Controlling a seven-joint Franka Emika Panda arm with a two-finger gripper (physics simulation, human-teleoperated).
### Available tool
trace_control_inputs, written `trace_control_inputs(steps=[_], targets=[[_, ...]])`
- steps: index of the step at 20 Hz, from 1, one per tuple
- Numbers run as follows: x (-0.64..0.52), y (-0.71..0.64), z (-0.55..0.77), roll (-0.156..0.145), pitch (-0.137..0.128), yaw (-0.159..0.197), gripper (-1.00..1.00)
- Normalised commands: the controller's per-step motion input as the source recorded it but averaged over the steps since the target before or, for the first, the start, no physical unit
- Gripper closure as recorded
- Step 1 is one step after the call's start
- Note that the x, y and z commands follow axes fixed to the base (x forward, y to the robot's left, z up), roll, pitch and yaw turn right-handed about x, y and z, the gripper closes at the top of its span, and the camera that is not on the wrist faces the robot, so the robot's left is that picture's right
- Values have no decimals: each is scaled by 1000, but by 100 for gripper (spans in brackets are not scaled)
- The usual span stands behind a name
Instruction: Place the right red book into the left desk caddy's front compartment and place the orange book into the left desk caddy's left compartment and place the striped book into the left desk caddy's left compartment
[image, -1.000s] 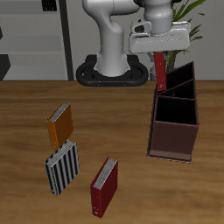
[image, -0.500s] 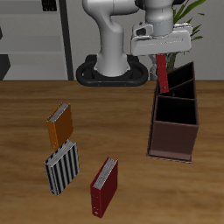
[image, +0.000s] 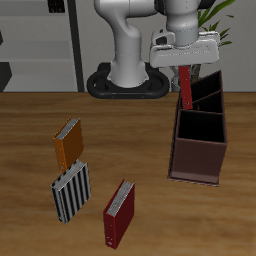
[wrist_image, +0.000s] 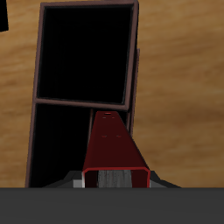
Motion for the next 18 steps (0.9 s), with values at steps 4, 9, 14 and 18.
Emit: trace_control_inputs(steps=[4, 9, 14, 18], targets=[[-60, -38, -94, -3, 10, -11, 100], [-108, 42, -265, 24, 23, -2, 100], [-54, -3, -154, 13, 29, -7, 100], [35, 61, -99, 7, 26, -10, 100]])
